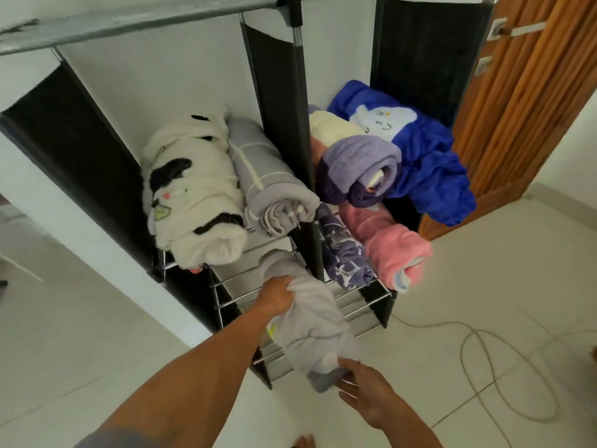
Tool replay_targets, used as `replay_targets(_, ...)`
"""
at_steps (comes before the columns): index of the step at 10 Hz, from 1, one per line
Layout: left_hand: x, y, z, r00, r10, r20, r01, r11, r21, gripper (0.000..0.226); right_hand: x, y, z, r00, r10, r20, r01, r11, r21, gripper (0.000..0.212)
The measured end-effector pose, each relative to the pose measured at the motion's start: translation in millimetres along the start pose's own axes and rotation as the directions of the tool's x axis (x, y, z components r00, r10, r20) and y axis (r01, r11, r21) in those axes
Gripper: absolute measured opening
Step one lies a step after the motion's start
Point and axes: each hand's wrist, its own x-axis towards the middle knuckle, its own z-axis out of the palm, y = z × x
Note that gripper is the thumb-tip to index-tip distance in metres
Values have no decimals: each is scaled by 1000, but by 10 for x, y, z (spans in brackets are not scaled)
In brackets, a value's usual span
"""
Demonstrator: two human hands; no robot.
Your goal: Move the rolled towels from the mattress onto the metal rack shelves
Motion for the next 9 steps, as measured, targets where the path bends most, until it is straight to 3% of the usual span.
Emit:
replay_targets(2,815,11,-284,957,71,-281,-74,997,-1,40,618,-381,642,989,-146,40,142,986,88,34)
replay_targets(3,1079,-62,-269,939,35,-341,-43,999,-17,40,837,-485,854,980,-191,57,188,980,64,35)
replay_targets(5,1206,-261,-157,983,172,-66,-166,982,86,58,1029,-557,997,976,-200,90,209,974,-92,46)
replay_targets(7,1012,-238,-105,994,92,-55,-84,989,124,65,808,-624,808,969,-199,144,229,944,-237,28)
replay_targets(8,740,-128,-72,988,88,-131,-82,995,50,62,500,-596,517,977,-172,126,197,954,-228,33)
replay_targets(9,152,-340,201,989,33,-142,-49,992,-115,55,-58,-653,96,968,-232,93,244,956,-163,24)
